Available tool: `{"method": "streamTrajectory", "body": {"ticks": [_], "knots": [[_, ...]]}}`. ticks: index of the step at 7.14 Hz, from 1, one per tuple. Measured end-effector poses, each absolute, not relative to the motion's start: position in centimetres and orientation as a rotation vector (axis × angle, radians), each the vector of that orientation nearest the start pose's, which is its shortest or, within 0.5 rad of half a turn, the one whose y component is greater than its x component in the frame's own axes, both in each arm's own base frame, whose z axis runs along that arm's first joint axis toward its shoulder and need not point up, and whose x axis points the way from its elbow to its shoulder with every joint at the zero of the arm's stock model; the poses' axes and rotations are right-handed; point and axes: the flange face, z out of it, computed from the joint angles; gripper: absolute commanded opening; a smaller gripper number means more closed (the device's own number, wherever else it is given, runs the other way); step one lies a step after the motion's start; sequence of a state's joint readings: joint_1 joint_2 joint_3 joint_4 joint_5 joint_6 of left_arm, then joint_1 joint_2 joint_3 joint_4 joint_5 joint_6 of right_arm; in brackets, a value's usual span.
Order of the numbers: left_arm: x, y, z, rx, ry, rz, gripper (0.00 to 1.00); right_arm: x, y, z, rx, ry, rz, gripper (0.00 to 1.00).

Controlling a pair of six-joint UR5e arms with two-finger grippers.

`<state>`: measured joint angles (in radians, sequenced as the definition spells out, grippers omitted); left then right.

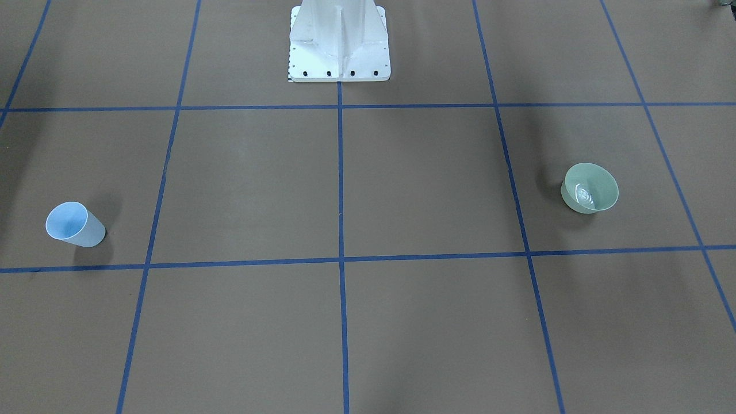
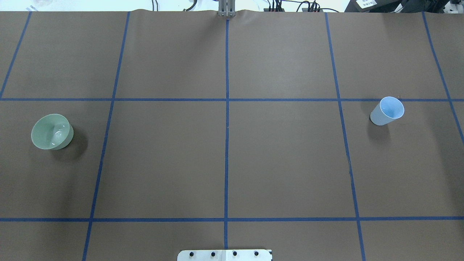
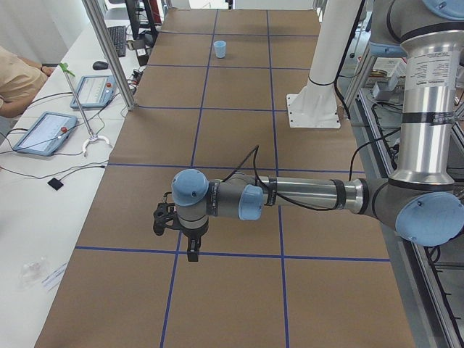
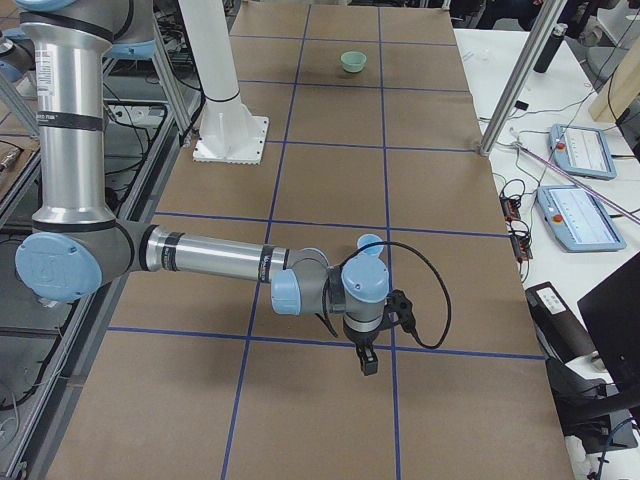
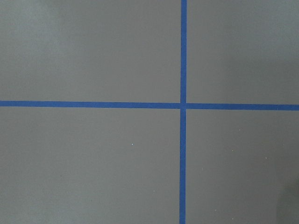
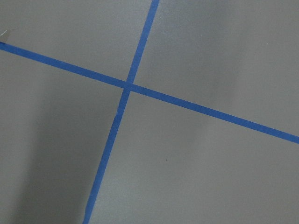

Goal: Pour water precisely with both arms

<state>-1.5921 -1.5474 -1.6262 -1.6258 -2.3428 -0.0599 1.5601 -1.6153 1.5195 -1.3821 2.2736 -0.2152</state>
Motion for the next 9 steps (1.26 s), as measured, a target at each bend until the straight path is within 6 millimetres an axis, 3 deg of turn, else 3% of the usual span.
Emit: {"method": "streamTrajectory", "body": {"ticks": [9], "knots": [[-7.3,-44.8,67.3,-0.002,0.773,-0.072,1.0,6.0,-48.6,67.3,0.174,-0.694,-0.214,1.0]]}}
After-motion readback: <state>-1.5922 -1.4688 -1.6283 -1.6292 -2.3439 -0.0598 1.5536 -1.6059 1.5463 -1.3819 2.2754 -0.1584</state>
